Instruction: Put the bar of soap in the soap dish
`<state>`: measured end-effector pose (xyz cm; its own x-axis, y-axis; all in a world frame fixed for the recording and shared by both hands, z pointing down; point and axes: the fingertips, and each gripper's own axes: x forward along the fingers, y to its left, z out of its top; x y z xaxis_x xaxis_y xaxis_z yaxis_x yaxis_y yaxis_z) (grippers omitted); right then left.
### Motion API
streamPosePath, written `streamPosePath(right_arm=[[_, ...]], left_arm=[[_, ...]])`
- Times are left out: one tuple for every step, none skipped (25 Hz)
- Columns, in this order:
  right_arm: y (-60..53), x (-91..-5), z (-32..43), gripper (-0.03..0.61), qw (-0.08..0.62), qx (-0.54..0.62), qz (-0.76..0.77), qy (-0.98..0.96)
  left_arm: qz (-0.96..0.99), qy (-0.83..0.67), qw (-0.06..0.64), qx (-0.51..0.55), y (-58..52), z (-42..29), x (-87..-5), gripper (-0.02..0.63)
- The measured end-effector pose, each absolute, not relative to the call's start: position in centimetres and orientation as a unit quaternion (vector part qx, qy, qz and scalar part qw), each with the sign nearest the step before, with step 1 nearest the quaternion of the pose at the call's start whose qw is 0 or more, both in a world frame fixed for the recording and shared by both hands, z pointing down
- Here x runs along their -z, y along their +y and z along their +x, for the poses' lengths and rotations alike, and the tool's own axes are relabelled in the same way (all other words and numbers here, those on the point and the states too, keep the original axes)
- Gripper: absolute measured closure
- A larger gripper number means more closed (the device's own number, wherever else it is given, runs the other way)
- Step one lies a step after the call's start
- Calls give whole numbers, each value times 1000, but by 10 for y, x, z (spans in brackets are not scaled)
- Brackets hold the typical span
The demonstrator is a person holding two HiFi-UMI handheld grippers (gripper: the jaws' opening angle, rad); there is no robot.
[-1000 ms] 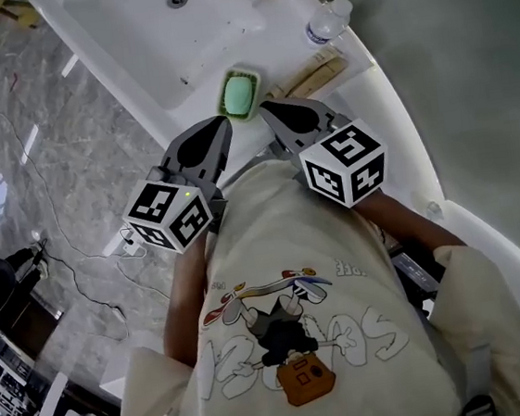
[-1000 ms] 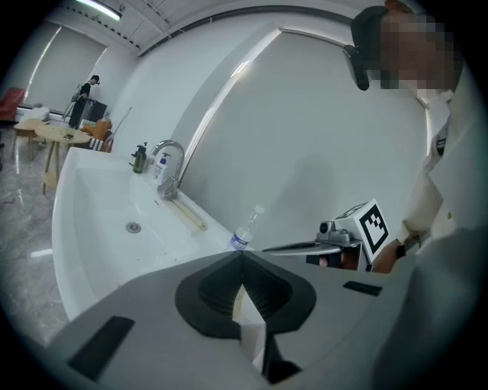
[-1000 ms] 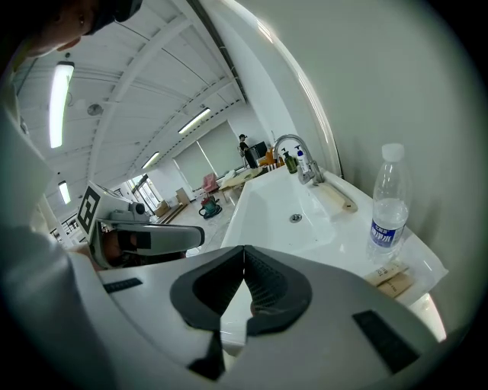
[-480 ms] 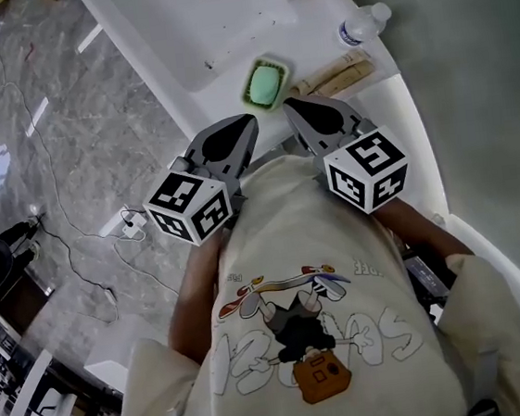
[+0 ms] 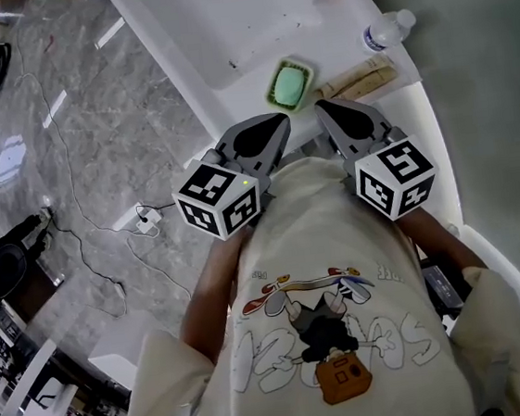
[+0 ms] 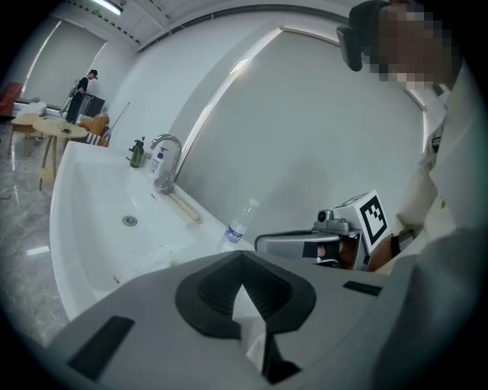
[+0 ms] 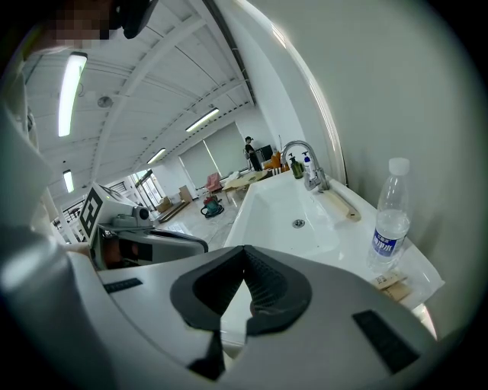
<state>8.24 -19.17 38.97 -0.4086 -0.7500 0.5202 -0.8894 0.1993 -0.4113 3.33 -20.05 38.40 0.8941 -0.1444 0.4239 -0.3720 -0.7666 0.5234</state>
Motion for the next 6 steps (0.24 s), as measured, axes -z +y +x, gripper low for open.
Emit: streamPosePath(right_arm=[[-192,-389,82,571,103,-339,534,-767],[-192,-388,81,571,103,-338,534,-768],[-192,-387,81,571,105,-337,534,-768],[-192,-386,81,571,106,-335,535,-769],[-192,-385,80,571,107,-333,535,-769],[-191,-384,80,571,108,-331,535,-770]], left_arm=[[922,-138,311,-183,-200,33,-383,606],[923,-137,310,-183,-199,33,-383,606],[923,-136,310,-183,-199,33,-382,606],[923,-135,309,-183,-199,33,-381,606],[924,-135,309,-182,-199,33,-380,606],[924,-134,309,-182,-199,33,-379,606]])
